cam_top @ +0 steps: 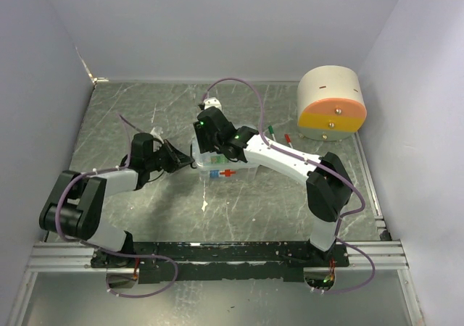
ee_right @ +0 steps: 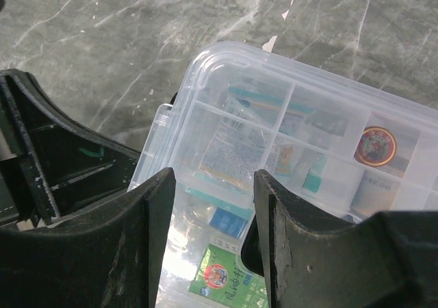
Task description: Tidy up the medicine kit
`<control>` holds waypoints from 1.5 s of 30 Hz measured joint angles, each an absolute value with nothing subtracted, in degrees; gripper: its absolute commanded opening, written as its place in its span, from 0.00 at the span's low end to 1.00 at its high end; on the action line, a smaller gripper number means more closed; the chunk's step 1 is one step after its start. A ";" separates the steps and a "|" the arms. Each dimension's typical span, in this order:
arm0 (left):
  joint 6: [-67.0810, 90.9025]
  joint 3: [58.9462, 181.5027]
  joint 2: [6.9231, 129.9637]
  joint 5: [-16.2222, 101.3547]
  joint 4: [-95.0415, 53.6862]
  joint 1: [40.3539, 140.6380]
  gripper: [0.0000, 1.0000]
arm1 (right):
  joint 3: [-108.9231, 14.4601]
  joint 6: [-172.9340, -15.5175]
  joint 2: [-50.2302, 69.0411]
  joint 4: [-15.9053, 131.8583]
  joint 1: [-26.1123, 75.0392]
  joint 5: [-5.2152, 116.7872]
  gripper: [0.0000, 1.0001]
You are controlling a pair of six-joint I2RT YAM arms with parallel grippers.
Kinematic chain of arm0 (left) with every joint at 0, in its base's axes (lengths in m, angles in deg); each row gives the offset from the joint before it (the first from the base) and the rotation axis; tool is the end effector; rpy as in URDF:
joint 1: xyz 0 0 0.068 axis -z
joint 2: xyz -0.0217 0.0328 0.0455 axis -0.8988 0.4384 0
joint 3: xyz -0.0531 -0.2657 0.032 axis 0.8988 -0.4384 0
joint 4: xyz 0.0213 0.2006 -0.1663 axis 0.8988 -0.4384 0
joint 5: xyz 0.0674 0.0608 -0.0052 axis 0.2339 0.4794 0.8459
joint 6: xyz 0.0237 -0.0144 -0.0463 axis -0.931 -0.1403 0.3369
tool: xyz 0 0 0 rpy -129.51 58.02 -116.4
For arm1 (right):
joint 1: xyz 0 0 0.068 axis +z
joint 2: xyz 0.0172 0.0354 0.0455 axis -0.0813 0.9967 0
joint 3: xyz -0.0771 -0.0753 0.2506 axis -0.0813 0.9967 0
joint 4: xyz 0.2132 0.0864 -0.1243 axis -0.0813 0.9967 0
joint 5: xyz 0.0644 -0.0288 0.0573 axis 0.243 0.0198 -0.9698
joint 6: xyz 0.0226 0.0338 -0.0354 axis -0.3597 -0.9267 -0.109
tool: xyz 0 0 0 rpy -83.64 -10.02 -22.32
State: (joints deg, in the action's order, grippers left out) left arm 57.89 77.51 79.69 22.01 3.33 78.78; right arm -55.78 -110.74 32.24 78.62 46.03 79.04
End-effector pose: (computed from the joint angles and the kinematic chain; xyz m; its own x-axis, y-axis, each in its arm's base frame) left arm 0.2643 -0.0875 0.1493 -0.7933 -0.5554 -0.2494 -0.0873 0.5091 -0.8562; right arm 0.2710 0.3159 0.2725 -0.6255 -0.1619 -0.7632 -0.4015 0.9056 0.1369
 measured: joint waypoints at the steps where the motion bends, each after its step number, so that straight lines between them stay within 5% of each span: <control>1: 57.32 77.55 78.79 22.42 2.21 78.78 0.07 | -55.78 -110.74 32.24 78.62 46.03 79.04 0.49; 13: 52.01 82.12 67.65 26.18 -12.93 78.89 0.11 | -55.76 -111.01 32.29 78.40 46.01 78.74 0.49; 45: 49.98 89.00 67.21 19.47 -20.87 81.12 0.44 | -55.32 -112.30 32.40 77.26 45.86 77.99 0.49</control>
